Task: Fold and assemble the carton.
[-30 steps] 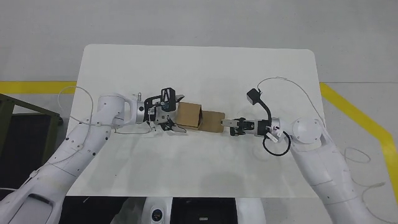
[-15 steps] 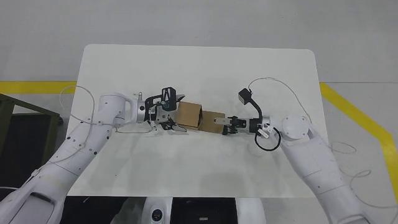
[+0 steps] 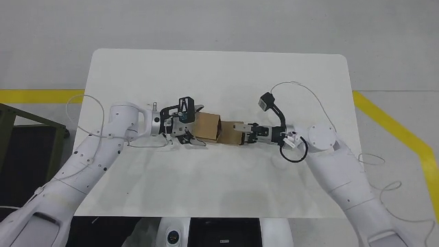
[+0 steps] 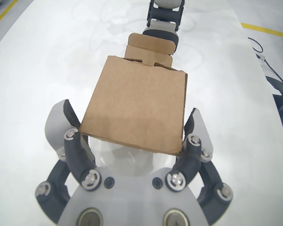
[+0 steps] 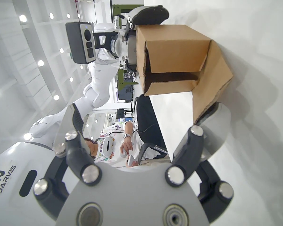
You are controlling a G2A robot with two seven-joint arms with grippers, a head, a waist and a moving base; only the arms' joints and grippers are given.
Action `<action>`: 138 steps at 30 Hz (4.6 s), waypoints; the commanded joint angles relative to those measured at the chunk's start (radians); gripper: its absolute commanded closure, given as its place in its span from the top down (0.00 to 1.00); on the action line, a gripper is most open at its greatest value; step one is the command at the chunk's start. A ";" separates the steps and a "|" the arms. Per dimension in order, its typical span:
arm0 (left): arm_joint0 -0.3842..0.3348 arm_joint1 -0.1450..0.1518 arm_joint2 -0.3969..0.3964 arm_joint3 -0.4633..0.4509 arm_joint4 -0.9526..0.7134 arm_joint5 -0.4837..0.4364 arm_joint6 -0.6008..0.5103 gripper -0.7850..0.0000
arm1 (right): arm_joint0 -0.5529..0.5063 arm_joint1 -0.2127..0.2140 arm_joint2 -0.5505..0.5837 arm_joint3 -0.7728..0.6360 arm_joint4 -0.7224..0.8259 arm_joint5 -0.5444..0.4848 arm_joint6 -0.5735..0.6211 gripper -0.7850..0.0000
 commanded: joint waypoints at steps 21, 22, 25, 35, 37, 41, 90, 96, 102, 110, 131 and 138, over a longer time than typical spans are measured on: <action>0.006 0.005 -0.008 0.000 -0.002 0.000 0.006 1.00 | 0.100 -0.049 -0.105 0.064 0.102 -0.049 0.012 1.00; 0.006 0.005 -0.008 0.001 -0.002 0.000 0.005 1.00 | 0.104 -0.050 -0.107 0.069 0.102 -0.051 0.019 1.00; 0.007 0.006 -0.009 -0.002 -0.002 0.000 0.005 1.00 | 0.119 -0.053 -0.119 0.087 0.081 -0.050 0.043 1.00; 0.010 0.008 -0.011 -0.004 -0.006 0.000 0.005 1.00 | 0.136 -0.068 -0.148 0.111 0.060 -0.049 -0.001 0.92; 0.010 0.008 -0.011 -0.004 -0.007 0.000 0.003 1.00 | 0.136 -0.071 -0.151 0.111 0.058 -0.050 -0.011 0.83; 0.011 0.009 -0.012 -0.004 -0.006 0.000 0.001 1.00 | 0.135 -0.072 -0.155 0.118 0.034 -0.032 -0.033 0.50; 0.005 0.018 0.006 -0.008 -0.002 0.000 -0.001 1.00 | 0.056 -0.033 -0.093 -0.045 -0.182 0.204 -0.114 0.23; 0.003 0.020 0.011 -0.008 -0.002 0.000 -0.002 1.00 | 0.049 -0.030 -0.091 -0.063 -0.203 0.231 -0.122 0.23; 0.001 0.022 0.016 -0.009 -0.003 0.000 -0.001 1.00 | 0.051 -0.029 -0.092 -0.074 -0.221 0.254 -0.132 0.22; 0.001 0.024 0.020 -0.008 -0.008 0.000 -0.001 1.00 | 0.047 -0.027 -0.085 -0.091 -0.230 0.275 -0.150 0.21; 0.000 0.024 0.002 -0.001 -0.020 0.000 0.005 1.00 | 0.039 -0.028 -0.081 -0.105 -0.221 0.279 -0.175 1.00; 0.000 0.024 -0.005 0.002 -0.031 0.000 0.006 1.00 | 0.039 -0.028 -0.081 -0.105 -0.221 0.279 -0.175 1.00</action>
